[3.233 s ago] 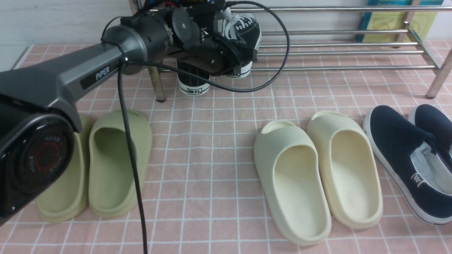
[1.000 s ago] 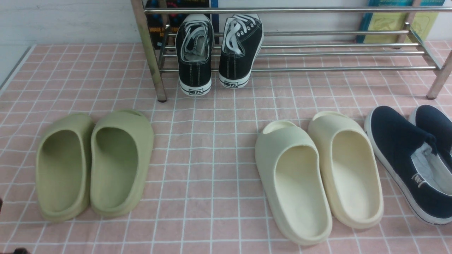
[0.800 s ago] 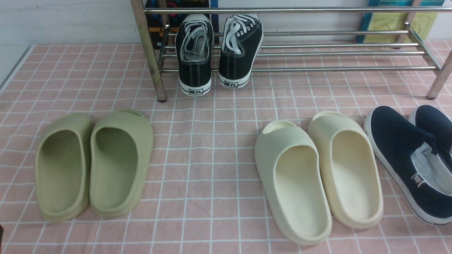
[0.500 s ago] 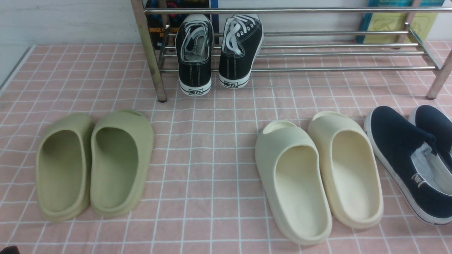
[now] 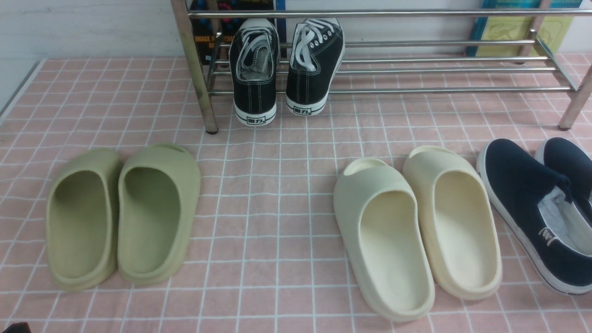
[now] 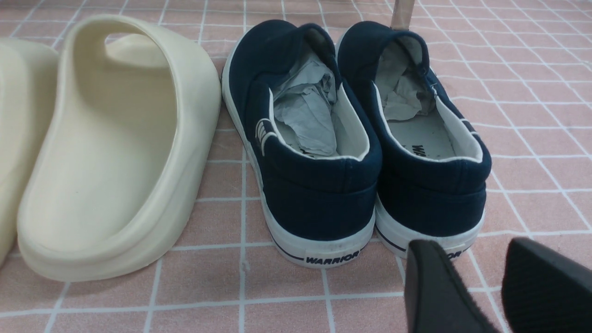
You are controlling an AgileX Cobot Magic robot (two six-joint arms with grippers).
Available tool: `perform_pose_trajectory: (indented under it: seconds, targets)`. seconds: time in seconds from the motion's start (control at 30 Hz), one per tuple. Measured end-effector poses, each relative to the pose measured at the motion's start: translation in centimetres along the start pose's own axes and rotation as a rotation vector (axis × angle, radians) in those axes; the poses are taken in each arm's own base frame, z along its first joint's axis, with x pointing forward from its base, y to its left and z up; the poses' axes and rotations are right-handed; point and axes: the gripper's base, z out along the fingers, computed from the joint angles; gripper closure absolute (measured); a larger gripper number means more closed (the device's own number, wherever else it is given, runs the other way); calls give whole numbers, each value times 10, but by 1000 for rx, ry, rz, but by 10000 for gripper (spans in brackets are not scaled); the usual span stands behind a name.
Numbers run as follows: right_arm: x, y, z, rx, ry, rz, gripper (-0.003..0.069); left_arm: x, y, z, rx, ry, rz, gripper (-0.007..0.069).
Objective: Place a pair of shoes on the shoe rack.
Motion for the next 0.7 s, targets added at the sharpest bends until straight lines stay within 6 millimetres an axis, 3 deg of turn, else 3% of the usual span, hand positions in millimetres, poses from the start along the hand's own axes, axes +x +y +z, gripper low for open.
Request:
perform_pose_trajectory:
  seconds: [0.7]
  targets:
    - [0, 0, 0, 0, 1, 0, 419, 0, 0, 0, -1, 4, 2, 583]
